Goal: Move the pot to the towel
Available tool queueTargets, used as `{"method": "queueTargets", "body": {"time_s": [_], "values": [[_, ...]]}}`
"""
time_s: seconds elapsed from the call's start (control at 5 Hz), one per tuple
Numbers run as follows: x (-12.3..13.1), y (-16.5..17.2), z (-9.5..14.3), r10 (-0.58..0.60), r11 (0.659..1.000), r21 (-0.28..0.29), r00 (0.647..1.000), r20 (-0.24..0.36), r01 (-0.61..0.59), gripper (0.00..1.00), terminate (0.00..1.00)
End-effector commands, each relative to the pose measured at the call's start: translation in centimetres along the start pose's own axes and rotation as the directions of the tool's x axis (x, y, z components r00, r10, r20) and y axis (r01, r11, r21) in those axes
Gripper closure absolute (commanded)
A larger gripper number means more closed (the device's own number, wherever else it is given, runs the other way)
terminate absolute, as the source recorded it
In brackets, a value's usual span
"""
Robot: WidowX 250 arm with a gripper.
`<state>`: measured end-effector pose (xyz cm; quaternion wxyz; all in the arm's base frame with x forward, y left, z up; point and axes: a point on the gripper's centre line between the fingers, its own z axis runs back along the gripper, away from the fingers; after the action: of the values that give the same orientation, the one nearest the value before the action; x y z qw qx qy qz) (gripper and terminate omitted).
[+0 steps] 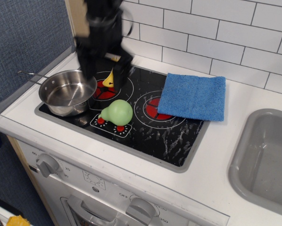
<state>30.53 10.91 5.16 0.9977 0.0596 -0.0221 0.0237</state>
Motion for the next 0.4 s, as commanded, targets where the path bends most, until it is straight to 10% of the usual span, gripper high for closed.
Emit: {"method": "queueTargets", "body": {"time_s": [0.0,0.2], "values": [[-0.25,2.01,-3.32,0.066,0.996,0.063,0.997,-0.043,-0.064,0.0,0.0],[0.12,1.28,-4.25,0.045,0.998,0.054,0.998,-0.05,-0.042,1.0,0.0]]}}
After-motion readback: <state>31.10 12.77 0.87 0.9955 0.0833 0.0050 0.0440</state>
